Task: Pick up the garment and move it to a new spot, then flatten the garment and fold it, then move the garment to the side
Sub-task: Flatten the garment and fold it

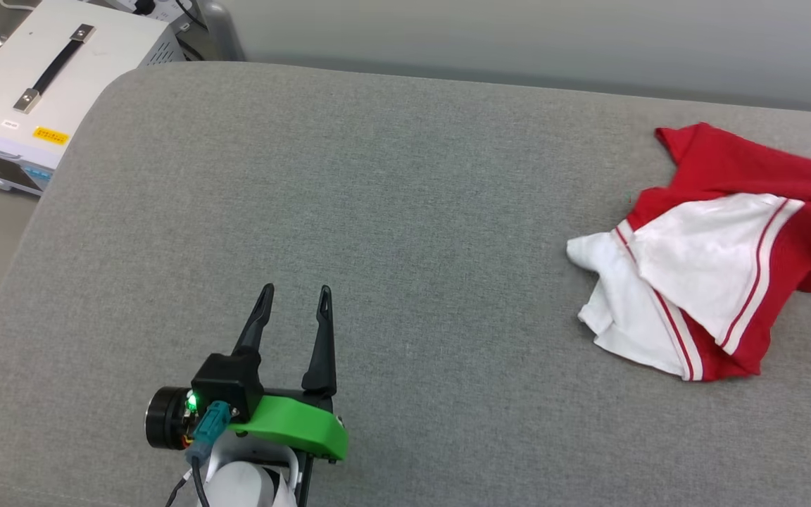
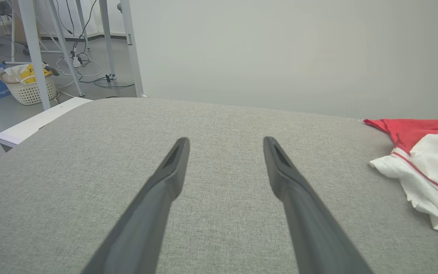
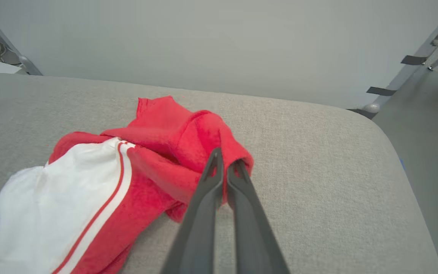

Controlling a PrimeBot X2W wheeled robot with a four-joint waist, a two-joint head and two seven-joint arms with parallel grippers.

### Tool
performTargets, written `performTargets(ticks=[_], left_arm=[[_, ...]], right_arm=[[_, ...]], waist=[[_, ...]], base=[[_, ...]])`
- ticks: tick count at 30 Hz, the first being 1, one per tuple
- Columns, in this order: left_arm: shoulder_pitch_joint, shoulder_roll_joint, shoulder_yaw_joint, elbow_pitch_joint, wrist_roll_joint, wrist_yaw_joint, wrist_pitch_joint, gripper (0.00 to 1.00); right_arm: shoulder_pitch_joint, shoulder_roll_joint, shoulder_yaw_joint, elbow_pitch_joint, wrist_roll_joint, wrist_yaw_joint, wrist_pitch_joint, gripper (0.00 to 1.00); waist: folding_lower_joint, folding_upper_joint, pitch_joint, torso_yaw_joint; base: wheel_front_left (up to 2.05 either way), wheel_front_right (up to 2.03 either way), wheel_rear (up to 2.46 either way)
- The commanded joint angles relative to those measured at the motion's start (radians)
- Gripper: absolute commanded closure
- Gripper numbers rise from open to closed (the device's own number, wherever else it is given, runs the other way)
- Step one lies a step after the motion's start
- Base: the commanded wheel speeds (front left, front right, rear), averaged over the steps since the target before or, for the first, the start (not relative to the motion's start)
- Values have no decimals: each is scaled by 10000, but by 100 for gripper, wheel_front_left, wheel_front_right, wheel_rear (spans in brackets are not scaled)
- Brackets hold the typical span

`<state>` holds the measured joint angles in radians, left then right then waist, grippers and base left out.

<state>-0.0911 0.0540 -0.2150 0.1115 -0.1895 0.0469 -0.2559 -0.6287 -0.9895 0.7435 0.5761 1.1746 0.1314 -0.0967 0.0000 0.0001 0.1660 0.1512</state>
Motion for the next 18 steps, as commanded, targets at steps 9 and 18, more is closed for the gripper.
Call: performTargets(ticks=[9, 18], left_arm=[[80, -37, 31, 103, 115, -107, -59, 0], [183, -37, 42, 186, 118, -105, -59, 0]], right_arm=[[2556, 530, -878, 1716, 706, -7, -332, 100], [3902, 1683, -1067, 2443, 993, -7, -453, 100]], waist=[[0, -1, -63, -10], [0, -1, -238, -89]], base=[[0, 0, 0], [0, 0, 0]])
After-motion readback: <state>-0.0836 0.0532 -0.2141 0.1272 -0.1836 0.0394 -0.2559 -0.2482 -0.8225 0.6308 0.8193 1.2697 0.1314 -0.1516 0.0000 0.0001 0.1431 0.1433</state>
